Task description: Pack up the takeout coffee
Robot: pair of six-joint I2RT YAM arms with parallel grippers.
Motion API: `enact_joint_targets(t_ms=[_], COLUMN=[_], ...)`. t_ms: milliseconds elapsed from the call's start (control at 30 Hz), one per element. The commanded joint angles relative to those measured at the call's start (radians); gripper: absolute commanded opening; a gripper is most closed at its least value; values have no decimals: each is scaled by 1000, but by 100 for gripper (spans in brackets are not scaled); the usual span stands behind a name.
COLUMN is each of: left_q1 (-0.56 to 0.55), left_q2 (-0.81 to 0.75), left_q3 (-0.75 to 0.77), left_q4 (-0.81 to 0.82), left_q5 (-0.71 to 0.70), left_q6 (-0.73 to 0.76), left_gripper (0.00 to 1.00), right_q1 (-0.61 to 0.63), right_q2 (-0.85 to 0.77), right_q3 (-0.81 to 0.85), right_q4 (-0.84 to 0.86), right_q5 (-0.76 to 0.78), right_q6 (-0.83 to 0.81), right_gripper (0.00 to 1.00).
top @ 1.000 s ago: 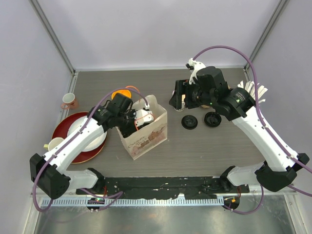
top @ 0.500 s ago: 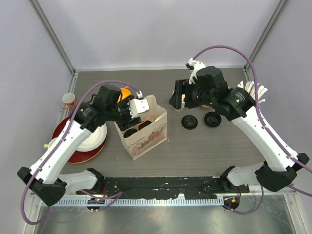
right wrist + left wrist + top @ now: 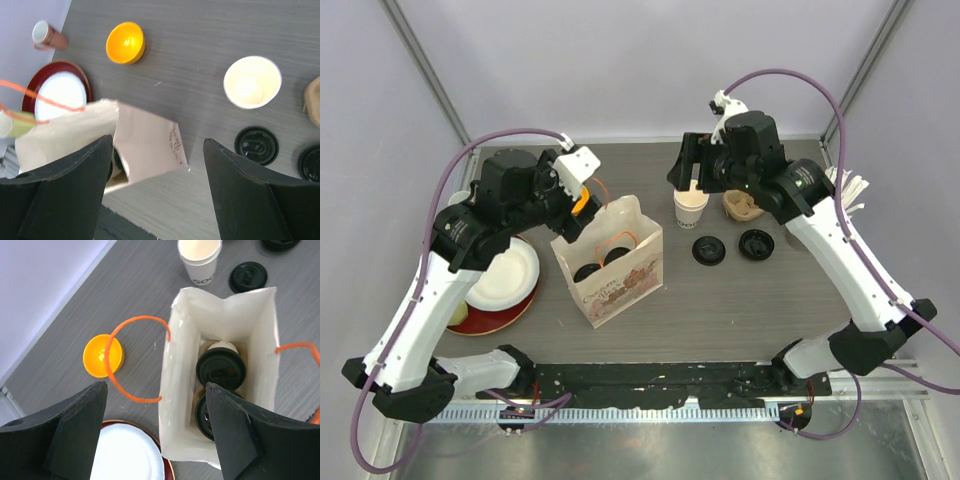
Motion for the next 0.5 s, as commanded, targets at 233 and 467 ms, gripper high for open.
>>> enact_joint_targets(t_ms=[233, 467], left_q1=[92, 337], left_q2=[17, 47], left_q3=[115, 136], left_q4=[52, 9], left_q5=[-382, -344], left_q6=[-156, -292], left_gripper=[85, 86], right_q1=[-167, -285], right_q2=[136, 234], right_q3=[205, 308], right_q4=[65, 62], right_q5=[144, 178], right_q6=[13, 8], right_gripper=[81, 82])
